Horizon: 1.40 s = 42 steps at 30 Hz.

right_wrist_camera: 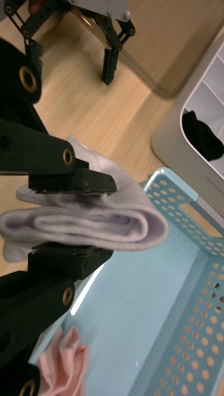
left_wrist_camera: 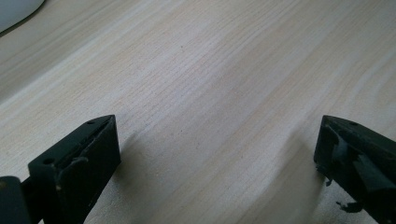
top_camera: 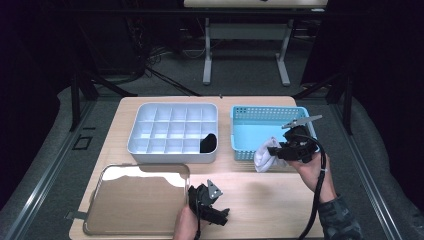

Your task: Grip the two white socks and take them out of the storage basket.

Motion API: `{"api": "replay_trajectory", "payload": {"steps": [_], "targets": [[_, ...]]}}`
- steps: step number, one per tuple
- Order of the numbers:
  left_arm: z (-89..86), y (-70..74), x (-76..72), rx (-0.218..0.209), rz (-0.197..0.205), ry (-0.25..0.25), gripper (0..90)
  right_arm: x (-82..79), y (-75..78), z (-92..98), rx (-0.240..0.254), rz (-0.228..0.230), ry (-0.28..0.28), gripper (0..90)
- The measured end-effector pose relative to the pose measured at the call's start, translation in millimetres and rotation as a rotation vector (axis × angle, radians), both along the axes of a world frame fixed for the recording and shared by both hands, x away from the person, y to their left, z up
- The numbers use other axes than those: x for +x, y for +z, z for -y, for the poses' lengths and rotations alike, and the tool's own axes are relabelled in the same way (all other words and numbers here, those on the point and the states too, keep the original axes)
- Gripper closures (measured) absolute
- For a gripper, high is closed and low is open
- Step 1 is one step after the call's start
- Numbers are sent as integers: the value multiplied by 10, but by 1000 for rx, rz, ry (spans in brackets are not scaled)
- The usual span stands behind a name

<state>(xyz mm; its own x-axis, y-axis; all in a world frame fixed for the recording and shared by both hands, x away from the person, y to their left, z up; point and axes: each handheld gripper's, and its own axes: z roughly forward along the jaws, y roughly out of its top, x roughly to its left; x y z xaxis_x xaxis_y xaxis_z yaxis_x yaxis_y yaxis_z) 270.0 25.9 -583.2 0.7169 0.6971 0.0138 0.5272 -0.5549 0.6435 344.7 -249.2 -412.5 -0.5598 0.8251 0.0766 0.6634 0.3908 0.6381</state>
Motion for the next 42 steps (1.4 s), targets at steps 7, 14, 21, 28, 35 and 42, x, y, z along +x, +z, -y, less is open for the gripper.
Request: {"api": "replay_trajectory", "payload": {"steps": [7,14,21,28,35,42], "targets": [[2,-1,0,0,3,1,3,-130,-77,-64,-1,-9,27,685],[0,0,0,0,0,0,3,-227,-191,-121,6,-26,48,684],[0,0,-1,0,0,0,3,-310,-355,-208,9,-60,77,684],[0,0,1,0,0,0,3,-354,-552,-270,6,-103,92,683],[2,-1,0,0,3,1,3,-375,-776,-320,4,-153,103,683],[5,-1,0,0,2,0,2,-372,-970,-386,-4,-204,121,681]]}}
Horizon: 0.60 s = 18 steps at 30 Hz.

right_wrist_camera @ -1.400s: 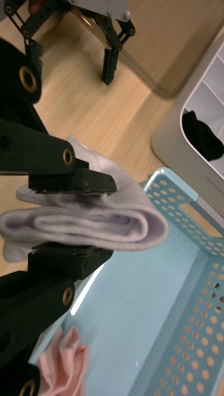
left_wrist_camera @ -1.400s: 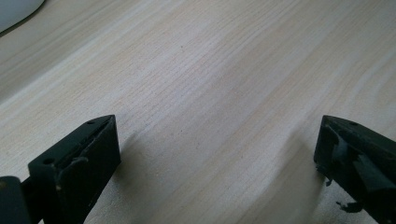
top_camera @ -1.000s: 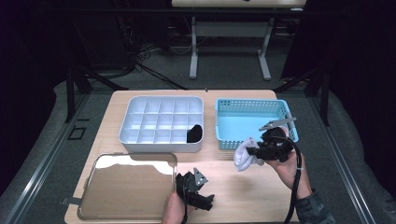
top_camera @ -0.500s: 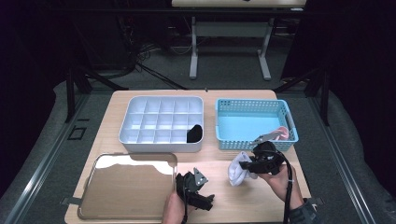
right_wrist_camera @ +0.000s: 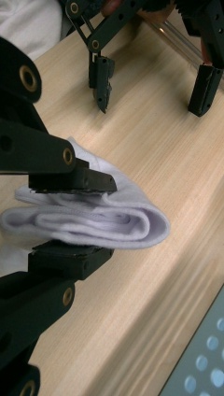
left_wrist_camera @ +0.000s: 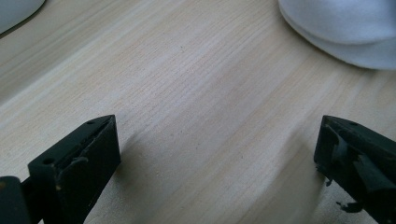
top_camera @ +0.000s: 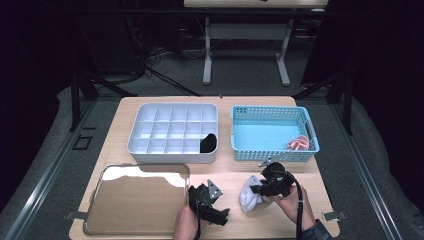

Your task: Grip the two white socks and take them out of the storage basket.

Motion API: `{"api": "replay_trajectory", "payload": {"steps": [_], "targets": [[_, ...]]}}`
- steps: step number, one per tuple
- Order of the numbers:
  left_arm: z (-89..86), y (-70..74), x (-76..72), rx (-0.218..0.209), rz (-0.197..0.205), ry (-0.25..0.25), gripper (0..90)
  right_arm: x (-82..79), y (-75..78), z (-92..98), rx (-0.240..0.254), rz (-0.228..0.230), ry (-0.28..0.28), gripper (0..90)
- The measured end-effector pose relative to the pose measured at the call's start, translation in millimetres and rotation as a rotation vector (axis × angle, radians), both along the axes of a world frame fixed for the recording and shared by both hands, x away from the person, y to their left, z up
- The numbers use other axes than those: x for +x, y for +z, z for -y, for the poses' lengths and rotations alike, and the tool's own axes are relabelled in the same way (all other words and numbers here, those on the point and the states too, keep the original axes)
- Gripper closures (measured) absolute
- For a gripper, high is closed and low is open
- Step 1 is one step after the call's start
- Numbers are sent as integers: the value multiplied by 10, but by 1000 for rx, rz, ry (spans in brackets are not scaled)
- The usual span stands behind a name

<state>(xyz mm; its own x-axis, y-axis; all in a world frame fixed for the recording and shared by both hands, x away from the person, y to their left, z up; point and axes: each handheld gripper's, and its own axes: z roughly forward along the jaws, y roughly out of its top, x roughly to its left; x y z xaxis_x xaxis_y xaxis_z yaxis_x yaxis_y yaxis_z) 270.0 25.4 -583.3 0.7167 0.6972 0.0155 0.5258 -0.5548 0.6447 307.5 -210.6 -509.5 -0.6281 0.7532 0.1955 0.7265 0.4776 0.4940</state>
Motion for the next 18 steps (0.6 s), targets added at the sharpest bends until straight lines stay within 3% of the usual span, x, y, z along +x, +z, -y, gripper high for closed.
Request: {"api": "replay_trajectory", "payload": {"steps": [13,18], "targets": [[2,3,1,5,1,-1,3,80,-114,-70,-17,-29,7,677],[6,7,5,9,2,-3,3,119,-170,-67,12,-42,-3,674]]}}
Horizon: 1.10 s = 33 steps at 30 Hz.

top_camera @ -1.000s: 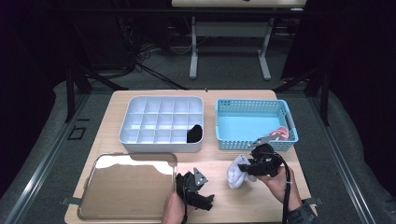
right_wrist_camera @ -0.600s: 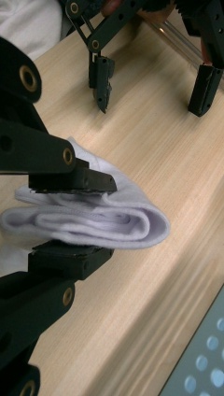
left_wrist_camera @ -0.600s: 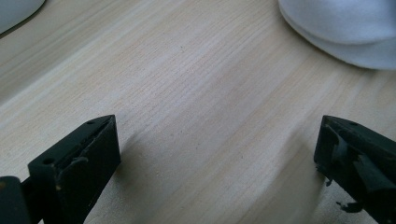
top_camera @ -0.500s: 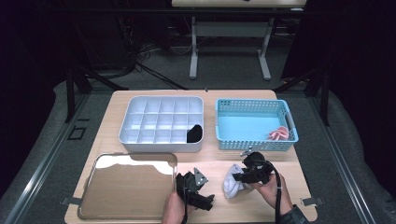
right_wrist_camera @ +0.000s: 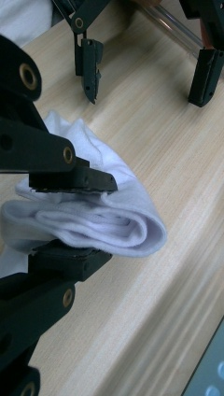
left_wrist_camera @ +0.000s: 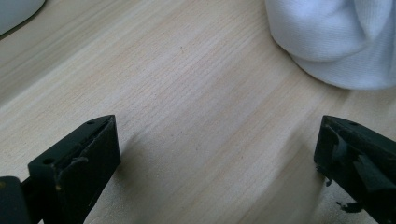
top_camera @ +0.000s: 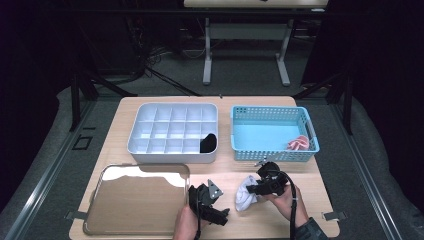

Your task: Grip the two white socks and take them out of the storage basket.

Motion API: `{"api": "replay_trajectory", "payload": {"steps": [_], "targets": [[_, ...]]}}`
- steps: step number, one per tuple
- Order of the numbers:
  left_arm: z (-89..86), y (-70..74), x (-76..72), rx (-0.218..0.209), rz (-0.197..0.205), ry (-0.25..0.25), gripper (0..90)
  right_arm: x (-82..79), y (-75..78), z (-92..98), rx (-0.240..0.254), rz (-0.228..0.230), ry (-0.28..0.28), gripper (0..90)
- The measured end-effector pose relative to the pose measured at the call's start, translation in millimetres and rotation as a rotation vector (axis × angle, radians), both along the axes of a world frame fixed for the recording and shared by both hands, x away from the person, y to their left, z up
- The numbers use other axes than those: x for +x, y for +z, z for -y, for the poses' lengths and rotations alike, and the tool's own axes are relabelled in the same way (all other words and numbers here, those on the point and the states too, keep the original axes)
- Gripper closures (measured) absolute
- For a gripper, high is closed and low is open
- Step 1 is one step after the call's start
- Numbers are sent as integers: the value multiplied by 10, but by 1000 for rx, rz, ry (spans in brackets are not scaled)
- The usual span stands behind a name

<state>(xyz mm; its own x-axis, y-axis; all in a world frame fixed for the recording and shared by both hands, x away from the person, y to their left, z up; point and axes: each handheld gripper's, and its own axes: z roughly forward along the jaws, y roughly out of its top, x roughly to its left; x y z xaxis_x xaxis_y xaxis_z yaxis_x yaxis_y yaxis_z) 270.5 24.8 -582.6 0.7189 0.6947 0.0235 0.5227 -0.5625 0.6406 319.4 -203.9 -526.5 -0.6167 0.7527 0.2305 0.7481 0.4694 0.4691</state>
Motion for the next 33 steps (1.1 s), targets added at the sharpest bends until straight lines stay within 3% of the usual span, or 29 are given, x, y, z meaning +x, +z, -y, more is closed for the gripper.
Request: {"api": "replay_trajectory", "payload": {"steps": [4,9,12,16,20,24,29,33], "targets": [[11,11,2,11,-1,-4,2,27,1,19,1,-5,9,637],[12,44,-10,44,9,-4,3,1,62,70,39,55,18,436],[-28,75,-17,19,-1,-5,3,-39,121,145,75,95,-7,325],[-85,161,-16,-27,-1,2,18,-58,178,283,90,119,-38,266],[-92,273,-37,-71,18,-10,56,-99,206,408,96,139,-76,277],[6,363,-82,-104,35,-52,86,-158,198,477,96,148,-96,309],[197,335,-85,-111,26,-115,134,-247,122,486,77,141,-85,361],[294,276,-43,-111,1,-137,221,-259,43,444,60,130,-70,494]]}}
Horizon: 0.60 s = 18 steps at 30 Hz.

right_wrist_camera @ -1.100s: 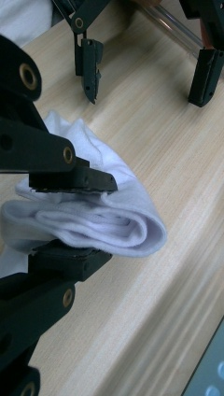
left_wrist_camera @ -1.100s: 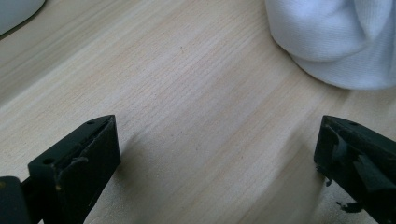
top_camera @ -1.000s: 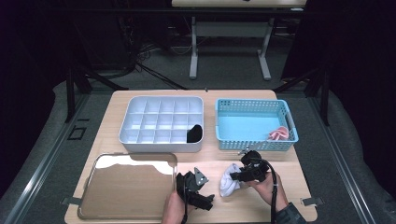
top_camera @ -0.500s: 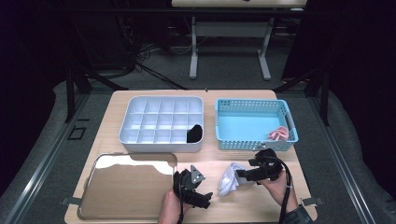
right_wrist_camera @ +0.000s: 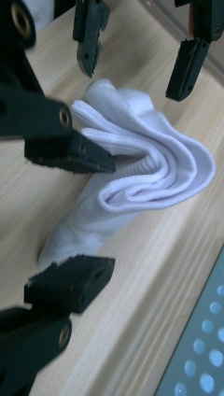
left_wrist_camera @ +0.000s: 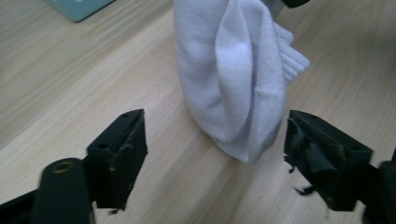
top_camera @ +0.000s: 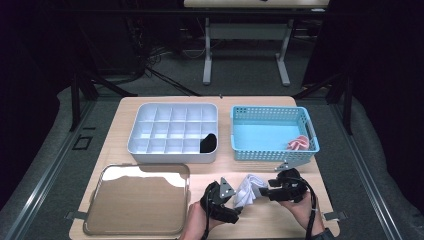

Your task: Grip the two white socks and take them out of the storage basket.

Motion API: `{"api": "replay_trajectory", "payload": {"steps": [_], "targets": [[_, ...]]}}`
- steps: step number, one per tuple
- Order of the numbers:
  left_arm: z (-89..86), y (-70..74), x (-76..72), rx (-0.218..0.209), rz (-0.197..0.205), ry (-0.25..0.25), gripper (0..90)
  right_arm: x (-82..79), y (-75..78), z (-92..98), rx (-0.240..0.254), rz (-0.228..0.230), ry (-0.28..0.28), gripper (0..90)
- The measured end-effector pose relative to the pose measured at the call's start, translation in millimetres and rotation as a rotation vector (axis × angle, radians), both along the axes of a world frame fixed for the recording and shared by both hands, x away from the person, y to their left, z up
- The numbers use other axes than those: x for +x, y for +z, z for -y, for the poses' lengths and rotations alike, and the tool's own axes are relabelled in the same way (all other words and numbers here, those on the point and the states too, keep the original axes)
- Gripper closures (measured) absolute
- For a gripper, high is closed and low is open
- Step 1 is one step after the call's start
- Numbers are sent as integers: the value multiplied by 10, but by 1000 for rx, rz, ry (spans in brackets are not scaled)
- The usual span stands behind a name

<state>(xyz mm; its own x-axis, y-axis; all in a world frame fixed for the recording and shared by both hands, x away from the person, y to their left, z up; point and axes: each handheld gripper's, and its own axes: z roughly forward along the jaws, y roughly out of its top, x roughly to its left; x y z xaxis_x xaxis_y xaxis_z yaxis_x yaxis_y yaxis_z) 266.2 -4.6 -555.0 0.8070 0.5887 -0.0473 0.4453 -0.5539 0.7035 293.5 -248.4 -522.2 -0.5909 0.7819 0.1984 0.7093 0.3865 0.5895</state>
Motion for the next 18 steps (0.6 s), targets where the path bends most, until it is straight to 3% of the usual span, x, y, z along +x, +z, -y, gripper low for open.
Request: {"api": "replay_trajectory", "payload": {"steps": [3,6,13,18], "targets": [[19,-23,35,-11,-18,-27,291,7,-45,-42,-26,-6,9,633],[31,-24,61,-14,-9,-41,430,7,-54,-66,-29,-5,14,712],[27,-55,125,-63,-42,-57,730,26,-34,-66,-17,-9,11,779],[-24,-54,143,-110,-76,-47,816,40,-11,-55,-29,-25,16,790]]}}
